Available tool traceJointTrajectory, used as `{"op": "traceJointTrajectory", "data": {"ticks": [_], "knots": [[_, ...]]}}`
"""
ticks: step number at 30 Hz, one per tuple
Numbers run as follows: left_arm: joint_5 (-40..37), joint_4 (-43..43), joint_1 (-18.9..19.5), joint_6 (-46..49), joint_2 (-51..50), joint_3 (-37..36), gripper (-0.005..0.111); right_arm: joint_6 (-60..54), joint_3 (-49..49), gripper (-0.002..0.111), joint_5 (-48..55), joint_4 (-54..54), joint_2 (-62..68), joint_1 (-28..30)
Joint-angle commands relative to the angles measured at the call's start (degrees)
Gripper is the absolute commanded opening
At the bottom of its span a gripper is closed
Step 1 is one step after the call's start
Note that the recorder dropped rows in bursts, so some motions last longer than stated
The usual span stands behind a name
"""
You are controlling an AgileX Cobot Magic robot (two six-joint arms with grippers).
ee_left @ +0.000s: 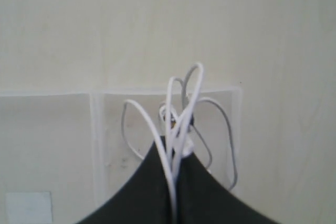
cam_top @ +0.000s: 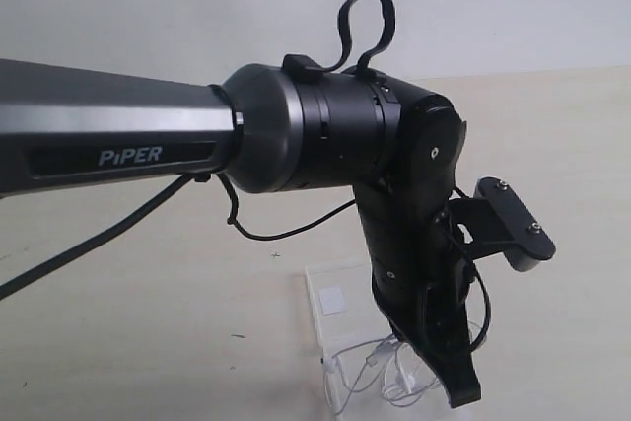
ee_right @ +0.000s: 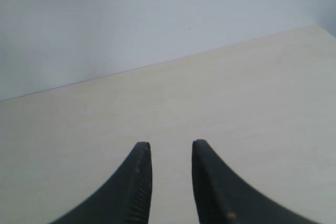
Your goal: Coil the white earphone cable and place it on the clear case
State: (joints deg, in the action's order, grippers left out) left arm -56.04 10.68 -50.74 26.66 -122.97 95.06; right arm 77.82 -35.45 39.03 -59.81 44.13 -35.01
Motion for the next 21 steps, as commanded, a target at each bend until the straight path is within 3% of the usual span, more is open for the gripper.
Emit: {"op": "traceJointTrajectory", "data": {"ticks": [1,11,14,21], "knots": [[1.18,0.79,-0.13,0.05,0.26,-1.77,0.0,-0.54,0.34,0.027,0.07,-0.26,-0.11,0.34],[3.86,0.79,0.08,0.05,0.26,-2.93,0.0,-0.54,0.34,0.027,0.07,-0.26,-0.11,0.34],[0.05,-0.45,0.12,0.17,0.26,-2.93,0.0,-0.53,0.34,0.027,-0.04,-0.26,-0.11,0.34],[-0.37,-0.84,0.22,-0.37,2.01,0.47,0.0,-0.43,0.34,0.027,-0.3,-0.26,-0.11,0.34]]}}
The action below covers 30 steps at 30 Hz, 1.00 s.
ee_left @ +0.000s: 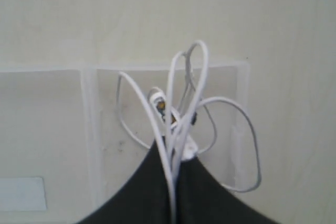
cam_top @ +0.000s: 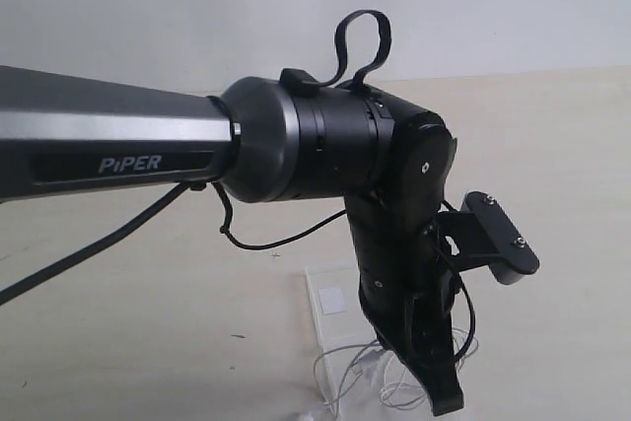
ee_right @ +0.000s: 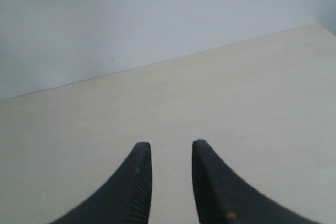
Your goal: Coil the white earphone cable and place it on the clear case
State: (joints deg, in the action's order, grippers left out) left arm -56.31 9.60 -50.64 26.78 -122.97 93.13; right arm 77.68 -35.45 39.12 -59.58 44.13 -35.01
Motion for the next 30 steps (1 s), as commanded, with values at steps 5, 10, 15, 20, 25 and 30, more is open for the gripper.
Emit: {"op": "traceJointTrajectory", "data": {"ticks": [5,10,15,20,25,30], "knots": [[0.16,2.03,0.11,-2.09,2.93,4.11,0.0,-0.29,0.34,0.027,-0.39,-0.49,-0.11,0.34],[0.8,2.03,0.23,-3.1,2.93,4.11,0.0,-0.41,0.34,0.027,-0.38,-0.49,-0.11,0.34],[-1.46,1.7,0.23,-3.13,2.93,4.11,0.0,-0.66,0.34,0.027,-0.26,-0.22,-0.11,0.34],[-6.39,1.43,0.76,-3.13,2.93,4.11,0.0,-0.66,0.34,0.027,-0.26,-0.22,-0.11,0.34],[-10.73,1.19,2.06,-3.13,2.93,4.11,0.0,-0.66,0.34,0.027,-0.26,-0.22,-0.11,0.34],[-10.78,1.88,2.27,-3.22,2.13,4.11,0.0,-0.66,0.34,0.027,-0.26,-0.22,-0.11,0.34]]}}
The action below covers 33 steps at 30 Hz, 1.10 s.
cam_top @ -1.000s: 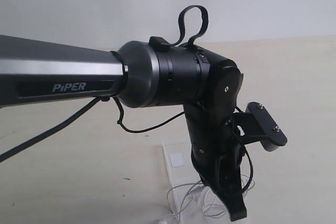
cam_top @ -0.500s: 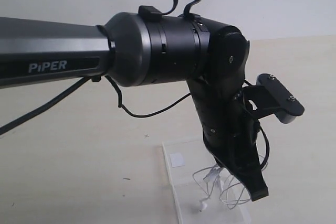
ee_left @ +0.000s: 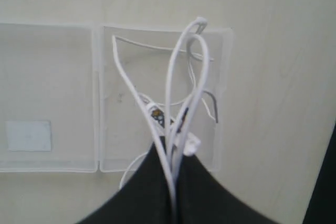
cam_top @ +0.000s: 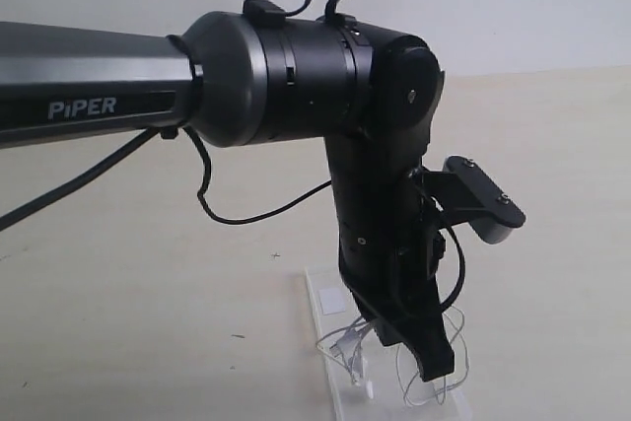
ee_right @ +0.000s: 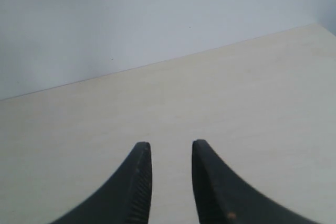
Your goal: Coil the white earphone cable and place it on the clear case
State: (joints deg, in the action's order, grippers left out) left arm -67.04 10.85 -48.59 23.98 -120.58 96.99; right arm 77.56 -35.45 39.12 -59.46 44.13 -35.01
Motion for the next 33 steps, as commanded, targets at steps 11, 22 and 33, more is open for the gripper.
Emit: {"op": "traceJointTrajectory", "data": {"ticks": [11,22,33], "knots": [[7.27,4.75,0.11,0.36,-4.24,0.25,0.0,-0.55,0.34,0.027,-0.85,-0.33,0.01,0.34],[4.49,3.04,0.11,0.36,-7.65,0.25,0.0,-0.66,0.34,0.027,-1.14,-0.33,0.01,0.34],[4.36,3.29,0.11,0.26,-7.88,0.25,0.0,-0.64,0.34,0.027,-1.25,-0.33,0.01,0.34]]}}
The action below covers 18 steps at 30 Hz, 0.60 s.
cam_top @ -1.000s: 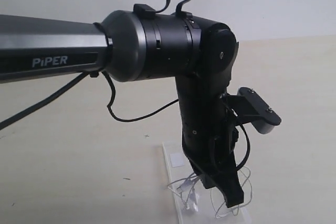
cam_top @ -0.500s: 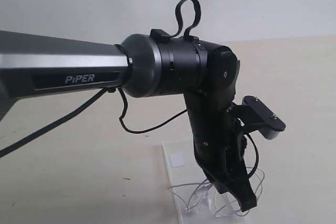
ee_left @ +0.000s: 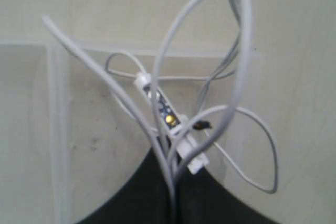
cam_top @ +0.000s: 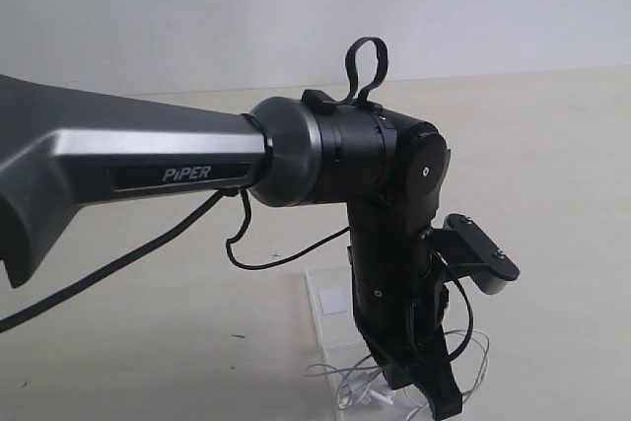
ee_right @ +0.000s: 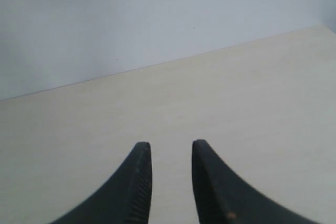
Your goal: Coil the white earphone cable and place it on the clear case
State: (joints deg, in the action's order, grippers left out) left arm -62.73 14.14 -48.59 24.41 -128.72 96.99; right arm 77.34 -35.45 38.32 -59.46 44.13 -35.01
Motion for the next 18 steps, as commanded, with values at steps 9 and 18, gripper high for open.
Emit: {"op": "traceJointTrajectory", "data": {"ticks": [9,18], "knots": [[-0.2,-0.37,0.11,-0.17,0.26,0.25,0.0,-0.42,0.34,0.027,-0.45,-0.33,0.01,0.34],[-0.54,-0.46,0.11,-0.17,0.26,0.25,0.032,-0.42,0.34,0.027,-0.45,-0.33,0.01,0.34]]}}
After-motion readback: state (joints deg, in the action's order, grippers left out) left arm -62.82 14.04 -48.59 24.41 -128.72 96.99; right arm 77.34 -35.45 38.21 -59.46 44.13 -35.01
